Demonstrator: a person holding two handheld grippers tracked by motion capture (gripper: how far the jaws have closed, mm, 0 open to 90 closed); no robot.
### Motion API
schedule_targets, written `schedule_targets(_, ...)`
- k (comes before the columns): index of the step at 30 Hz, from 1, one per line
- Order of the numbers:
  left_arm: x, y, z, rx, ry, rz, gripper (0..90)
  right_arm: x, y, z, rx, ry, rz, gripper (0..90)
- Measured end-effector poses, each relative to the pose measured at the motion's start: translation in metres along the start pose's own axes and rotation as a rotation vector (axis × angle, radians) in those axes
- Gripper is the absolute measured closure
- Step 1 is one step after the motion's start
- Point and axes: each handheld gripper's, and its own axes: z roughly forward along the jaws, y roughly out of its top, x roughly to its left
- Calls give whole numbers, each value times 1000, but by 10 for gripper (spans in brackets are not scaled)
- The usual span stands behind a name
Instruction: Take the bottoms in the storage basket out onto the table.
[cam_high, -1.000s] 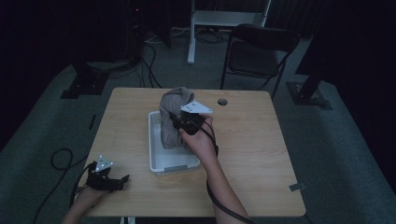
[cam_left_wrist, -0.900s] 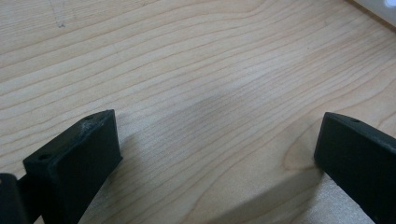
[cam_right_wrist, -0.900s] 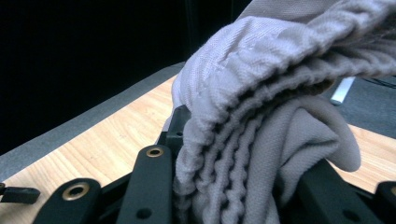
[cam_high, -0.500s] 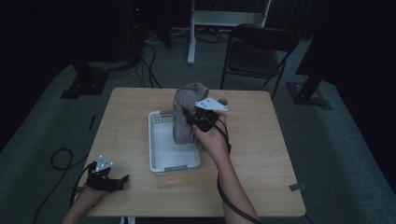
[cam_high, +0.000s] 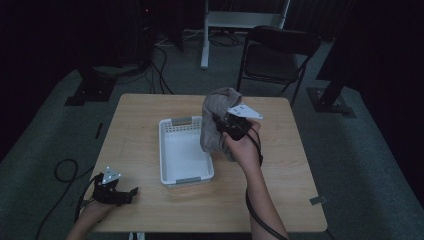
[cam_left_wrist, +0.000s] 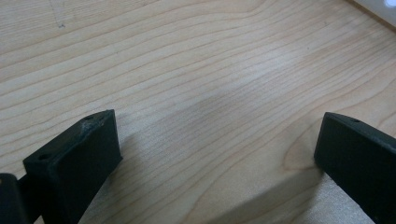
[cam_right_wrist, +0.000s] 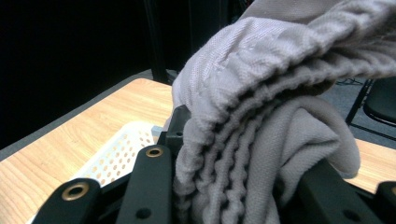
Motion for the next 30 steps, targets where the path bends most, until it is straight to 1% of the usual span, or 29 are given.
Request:
schedule_targets(4,0,0,0,0,-1,-2,7,-9,-2,-7,-5,-18,6,658)
schedule_targets(11,0,0,0,-1,0,-2,7,-24,-7,-17,4,-43,14,658)
schedule_targets(16,0,0,0,-2,0,-2,7,-36,-12,-25,-6,-60,36,657)
schedule_targets(19,0,0,0,0,0,-1,7,-42,-14,-30,-8,-72,40,657)
schedule_targets(25,0,0,0,2,-1,-1,7,-53,-20,-36,-7,-97,43,657)
schedule_targets(30,0,0,0,0,-1,-3,7,-62,-28,-39,5,-112,45,657)
